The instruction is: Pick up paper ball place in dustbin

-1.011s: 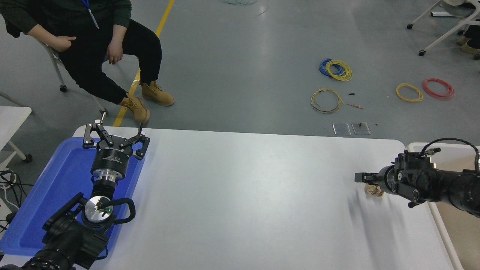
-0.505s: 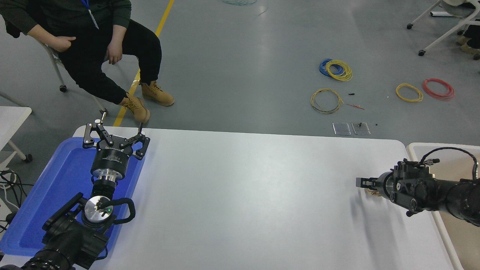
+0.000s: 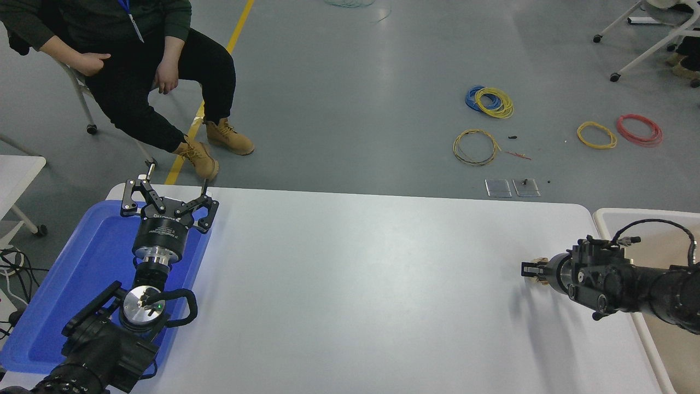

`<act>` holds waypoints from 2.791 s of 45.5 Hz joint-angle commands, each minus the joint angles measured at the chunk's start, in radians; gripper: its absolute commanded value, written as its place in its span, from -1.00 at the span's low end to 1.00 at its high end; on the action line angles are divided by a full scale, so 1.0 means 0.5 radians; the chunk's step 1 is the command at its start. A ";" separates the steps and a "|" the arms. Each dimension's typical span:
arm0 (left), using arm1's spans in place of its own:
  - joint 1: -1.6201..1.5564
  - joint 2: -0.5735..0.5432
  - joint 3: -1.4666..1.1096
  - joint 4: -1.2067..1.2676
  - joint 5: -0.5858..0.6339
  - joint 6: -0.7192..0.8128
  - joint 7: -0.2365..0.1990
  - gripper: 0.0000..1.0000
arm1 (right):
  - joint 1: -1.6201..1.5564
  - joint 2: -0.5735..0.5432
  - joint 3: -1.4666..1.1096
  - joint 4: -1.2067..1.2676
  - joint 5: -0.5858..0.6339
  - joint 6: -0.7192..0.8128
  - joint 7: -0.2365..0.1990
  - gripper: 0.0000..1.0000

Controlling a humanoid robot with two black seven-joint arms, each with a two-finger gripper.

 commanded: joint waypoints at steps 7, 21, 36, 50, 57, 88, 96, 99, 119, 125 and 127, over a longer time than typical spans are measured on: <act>0.000 0.001 0.000 0.000 0.000 0.002 0.003 1.00 | 0.106 -0.052 -0.086 0.039 -0.037 0.035 0.131 -1.00; 0.000 0.001 0.000 0.000 0.000 -0.001 0.003 1.00 | 0.467 -0.368 -0.147 0.385 -0.089 0.204 0.183 -1.00; 0.000 0.001 0.000 0.000 0.000 -0.001 0.000 1.00 | 1.185 -0.740 -0.312 0.990 -0.356 0.425 0.174 -1.00; 0.000 0.001 0.000 0.000 0.000 -0.001 0.003 1.00 | 1.750 -0.890 -0.546 1.211 -0.362 0.796 0.174 -1.00; 0.000 0.001 0.000 0.000 0.000 -0.001 0.003 1.00 | 1.952 -0.918 -0.598 1.214 -0.402 0.968 0.174 -1.00; 0.000 0.001 0.000 0.000 0.000 -0.001 0.003 1.00 | 2.342 -0.921 -0.684 1.273 -0.405 1.229 0.174 -1.00; 0.000 0.001 0.000 0.000 0.000 -0.001 0.000 1.00 | 2.336 -0.921 -0.684 1.273 -0.405 1.229 0.174 -1.00; 0.000 0.001 0.000 0.000 0.000 0.002 0.000 1.00 | 2.336 -0.921 -0.684 1.273 -0.405 1.229 0.174 -1.00; 0.000 0.001 0.000 0.000 0.000 0.002 0.000 1.00 | 2.051 -0.982 -0.684 1.086 -0.420 1.039 0.162 -1.00; 0.000 0.001 0.000 0.000 0.000 0.002 0.003 1.00 | 1.729 -1.031 -0.653 0.831 -0.408 0.895 0.165 -1.00; 0.000 0.001 0.000 0.000 0.000 -0.001 0.003 1.00 | 1.616 -1.049 -0.644 0.715 -0.399 0.858 0.165 -1.00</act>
